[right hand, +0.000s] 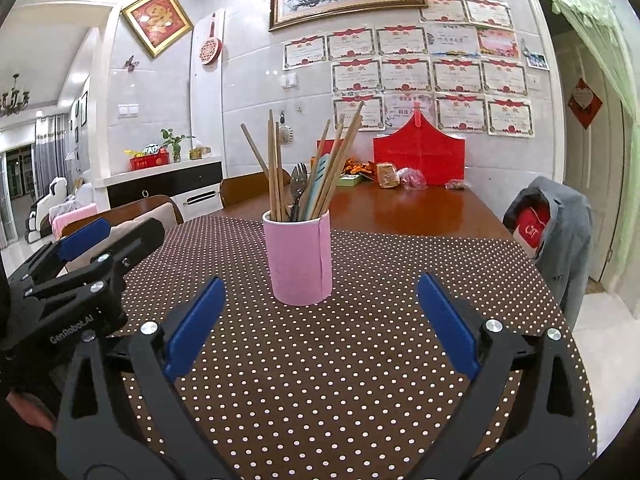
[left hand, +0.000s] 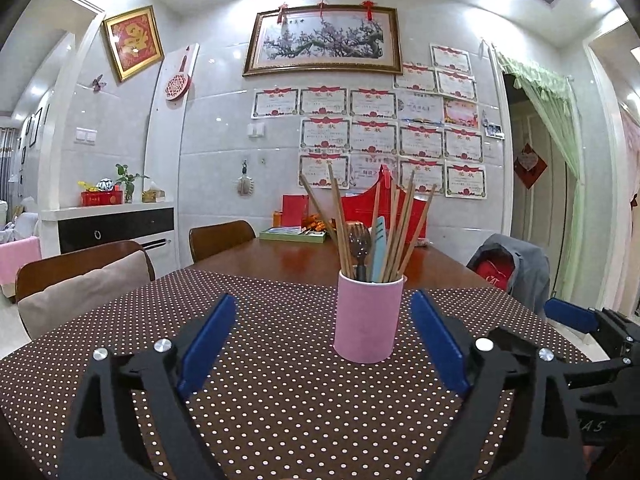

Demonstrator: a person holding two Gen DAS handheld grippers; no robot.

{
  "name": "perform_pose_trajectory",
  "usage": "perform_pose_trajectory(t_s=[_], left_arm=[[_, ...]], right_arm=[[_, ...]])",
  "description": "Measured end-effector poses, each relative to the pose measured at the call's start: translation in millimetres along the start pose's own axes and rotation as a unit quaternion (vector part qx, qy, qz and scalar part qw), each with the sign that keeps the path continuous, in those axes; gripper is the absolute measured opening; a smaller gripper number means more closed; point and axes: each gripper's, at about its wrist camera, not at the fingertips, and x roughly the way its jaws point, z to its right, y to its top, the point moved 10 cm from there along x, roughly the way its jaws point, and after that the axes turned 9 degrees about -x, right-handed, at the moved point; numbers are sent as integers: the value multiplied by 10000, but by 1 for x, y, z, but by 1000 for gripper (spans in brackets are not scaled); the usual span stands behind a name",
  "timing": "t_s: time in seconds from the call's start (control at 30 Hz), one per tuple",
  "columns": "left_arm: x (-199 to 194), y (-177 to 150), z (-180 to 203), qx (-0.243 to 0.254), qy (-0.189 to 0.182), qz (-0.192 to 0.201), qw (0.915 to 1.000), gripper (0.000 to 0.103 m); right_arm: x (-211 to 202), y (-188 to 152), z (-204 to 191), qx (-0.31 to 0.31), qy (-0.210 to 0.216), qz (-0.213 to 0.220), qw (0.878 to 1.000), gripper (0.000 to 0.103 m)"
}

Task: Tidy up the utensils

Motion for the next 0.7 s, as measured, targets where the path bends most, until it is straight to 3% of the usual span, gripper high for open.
perform_pose_trajectory(t_s=[0.7], left_arm=[[-3, 2, -5, -23, -28, 61, 10000, 91]], right_arm=[[2, -3, 10, 183, -98, -107, 9997, 95]])
